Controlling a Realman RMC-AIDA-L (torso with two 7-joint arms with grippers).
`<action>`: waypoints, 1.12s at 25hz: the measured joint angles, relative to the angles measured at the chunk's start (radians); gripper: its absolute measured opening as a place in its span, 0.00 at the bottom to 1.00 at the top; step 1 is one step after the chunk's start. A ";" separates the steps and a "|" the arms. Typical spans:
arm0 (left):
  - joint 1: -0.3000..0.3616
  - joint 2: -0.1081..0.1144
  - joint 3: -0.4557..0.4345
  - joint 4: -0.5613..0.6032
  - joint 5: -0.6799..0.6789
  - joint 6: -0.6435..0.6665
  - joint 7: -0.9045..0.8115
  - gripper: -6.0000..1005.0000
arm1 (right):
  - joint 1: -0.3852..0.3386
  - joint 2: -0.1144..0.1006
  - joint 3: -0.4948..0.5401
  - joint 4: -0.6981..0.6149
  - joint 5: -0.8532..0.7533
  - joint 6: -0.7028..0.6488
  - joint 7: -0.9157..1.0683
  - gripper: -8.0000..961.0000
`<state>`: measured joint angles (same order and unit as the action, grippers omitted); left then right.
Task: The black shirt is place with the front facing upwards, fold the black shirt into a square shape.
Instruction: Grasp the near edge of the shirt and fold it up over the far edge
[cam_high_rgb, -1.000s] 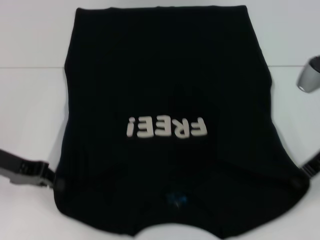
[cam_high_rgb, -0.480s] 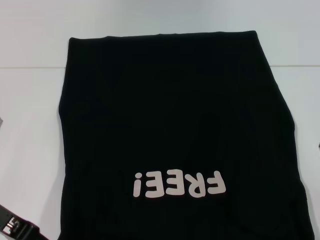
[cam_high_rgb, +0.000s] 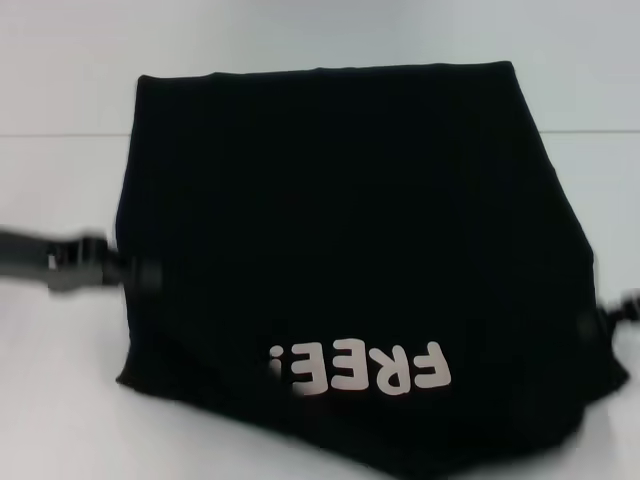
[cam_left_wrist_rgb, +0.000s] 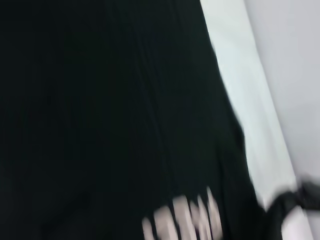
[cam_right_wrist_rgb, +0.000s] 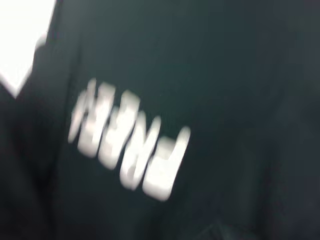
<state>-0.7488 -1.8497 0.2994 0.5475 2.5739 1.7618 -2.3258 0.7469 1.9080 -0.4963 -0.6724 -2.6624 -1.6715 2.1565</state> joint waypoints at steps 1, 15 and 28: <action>-0.003 0.001 -0.033 0.000 -0.009 -0.036 -0.006 0.04 | -0.002 -0.013 0.019 0.027 0.046 0.051 0.012 0.04; 0.057 -0.070 -0.171 -0.034 -0.322 -0.504 0.102 0.04 | -0.022 0.081 0.047 0.093 0.435 0.572 -0.122 0.04; 0.026 -0.092 -0.165 -0.077 -0.392 -0.630 0.260 0.04 | 0.000 0.087 0.039 0.099 0.548 0.719 -0.217 0.04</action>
<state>-0.7230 -1.9421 0.1347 0.4709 2.1823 1.1318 -2.0655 0.7473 1.9952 -0.4570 -0.5739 -2.1147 -0.9521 1.9391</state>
